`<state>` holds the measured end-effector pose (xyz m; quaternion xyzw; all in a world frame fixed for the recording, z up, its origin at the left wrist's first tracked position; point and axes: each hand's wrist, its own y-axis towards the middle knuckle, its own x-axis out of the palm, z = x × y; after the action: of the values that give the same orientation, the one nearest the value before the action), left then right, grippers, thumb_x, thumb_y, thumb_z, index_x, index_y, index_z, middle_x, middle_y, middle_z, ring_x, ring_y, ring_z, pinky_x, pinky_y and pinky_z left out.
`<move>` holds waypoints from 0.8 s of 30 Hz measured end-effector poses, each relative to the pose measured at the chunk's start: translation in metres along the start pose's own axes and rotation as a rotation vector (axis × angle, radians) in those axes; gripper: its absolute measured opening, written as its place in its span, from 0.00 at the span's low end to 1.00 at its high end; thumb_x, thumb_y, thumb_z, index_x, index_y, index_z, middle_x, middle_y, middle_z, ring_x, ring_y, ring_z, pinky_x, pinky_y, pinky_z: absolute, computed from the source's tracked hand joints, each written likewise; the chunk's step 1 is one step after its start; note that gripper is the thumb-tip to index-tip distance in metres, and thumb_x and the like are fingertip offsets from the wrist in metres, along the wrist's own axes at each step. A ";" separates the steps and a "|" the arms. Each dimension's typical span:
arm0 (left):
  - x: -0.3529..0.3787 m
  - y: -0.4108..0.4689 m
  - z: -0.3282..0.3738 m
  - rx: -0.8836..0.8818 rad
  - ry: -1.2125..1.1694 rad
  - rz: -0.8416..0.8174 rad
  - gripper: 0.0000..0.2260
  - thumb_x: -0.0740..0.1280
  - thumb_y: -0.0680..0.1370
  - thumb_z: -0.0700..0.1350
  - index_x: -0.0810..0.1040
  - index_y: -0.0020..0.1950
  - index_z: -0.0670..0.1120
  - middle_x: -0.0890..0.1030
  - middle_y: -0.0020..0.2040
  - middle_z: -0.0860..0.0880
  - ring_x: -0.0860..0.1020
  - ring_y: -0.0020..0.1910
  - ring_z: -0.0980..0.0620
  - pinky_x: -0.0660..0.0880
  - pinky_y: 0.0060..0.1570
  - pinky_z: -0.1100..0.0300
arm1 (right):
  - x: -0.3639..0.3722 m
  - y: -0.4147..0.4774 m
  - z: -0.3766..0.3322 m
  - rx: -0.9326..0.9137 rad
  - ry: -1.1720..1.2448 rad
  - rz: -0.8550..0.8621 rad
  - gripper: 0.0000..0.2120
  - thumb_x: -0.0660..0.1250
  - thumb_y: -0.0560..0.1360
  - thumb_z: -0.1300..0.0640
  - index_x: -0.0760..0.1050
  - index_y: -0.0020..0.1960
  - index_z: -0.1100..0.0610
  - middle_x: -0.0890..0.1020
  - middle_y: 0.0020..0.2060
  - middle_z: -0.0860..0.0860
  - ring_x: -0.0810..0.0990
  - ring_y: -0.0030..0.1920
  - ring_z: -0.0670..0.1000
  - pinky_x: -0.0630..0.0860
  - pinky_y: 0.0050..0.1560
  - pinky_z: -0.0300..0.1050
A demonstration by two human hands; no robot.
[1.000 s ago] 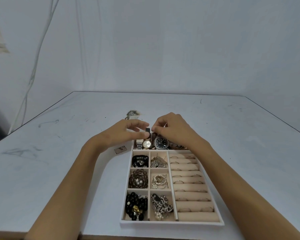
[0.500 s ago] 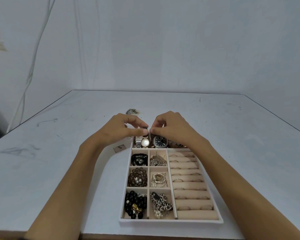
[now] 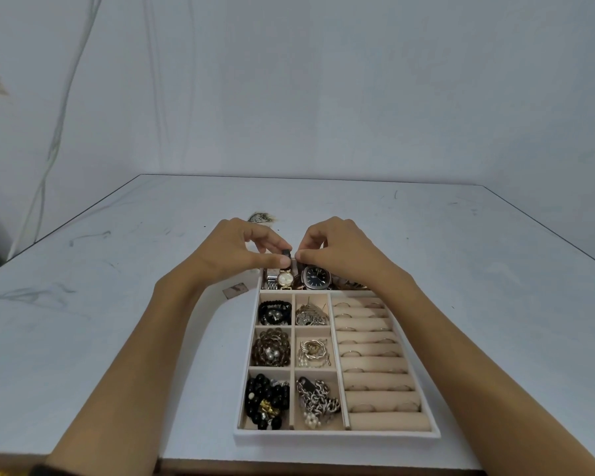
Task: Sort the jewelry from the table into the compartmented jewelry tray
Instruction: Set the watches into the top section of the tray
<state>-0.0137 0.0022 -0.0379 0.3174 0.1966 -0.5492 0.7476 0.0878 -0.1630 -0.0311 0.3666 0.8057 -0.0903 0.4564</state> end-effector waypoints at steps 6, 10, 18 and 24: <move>0.005 0.004 -0.006 0.010 0.011 -0.025 0.09 0.77 0.68 0.49 0.84 0.47 0.55 0.82 0.44 0.61 0.74 0.49 0.69 0.65 0.50 0.71 | 0.000 0.000 0.000 -0.004 -0.004 -0.007 0.04 0.71 0.72 0.50 0.80 0.41 0.50 0.82 0.40 0.46 0.78 0.38 0.45 0.75 0.37 0.44; 0.007 0.004 -0.009 0.021 0.022 -0.062 0.10 0.76 0.71 0.49 0.82 0.50 0.55 0.82 0.48 0.59 0.75 0.50 0.67 0.68 0.51 0.65 | -0.002 -0.001 0.000 -0.011 0.016 -0.014 0.05 0.70 0.73 0.51 0.80 0.42 0.52 0.80 0.36 0.46 0.76 0.33 0.45 0.77 0.38 0.46; 0.005 0.003 -0.010 0.018 0.011 -0.110 0.10 0.73 0.73 0.52 0.81 0.53 0.55 0.82 0.51 0.58 0.76 0.53 0.65 0.70 0.57 0.60 | -0.004 -0.001 0.000 -0.015 0.010 -0.009 0.04 0.69 0.73 0.53 0.80 0.40 0.51 0.78 0.33 0.43 0.74 0.32 0.42 0.72 0.37 0.42; 0.004 0.003 -0.011 0.007 0.001 -0.132 0.09 0.72 0.74 0.50 0.81 0.54 0.55 0.82 0.51 0.56 0.77 0.54 0.63 0.72 0.59 0.58 | -0.004 -0.003 0.000 -0.022 0.026 -0.019 0.04 0.70 0.73 0.53 0.80 0.41 0.52 0.79 0.32 0.43 0.74 0.26 0.39 0.70 0.32 0.40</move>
<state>-0.0092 0.0077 -0.0472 0.3068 0.2157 -0.5979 0.7084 0.0870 -0.1668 -0.0285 0.3553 0.8159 -0.0811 0.4489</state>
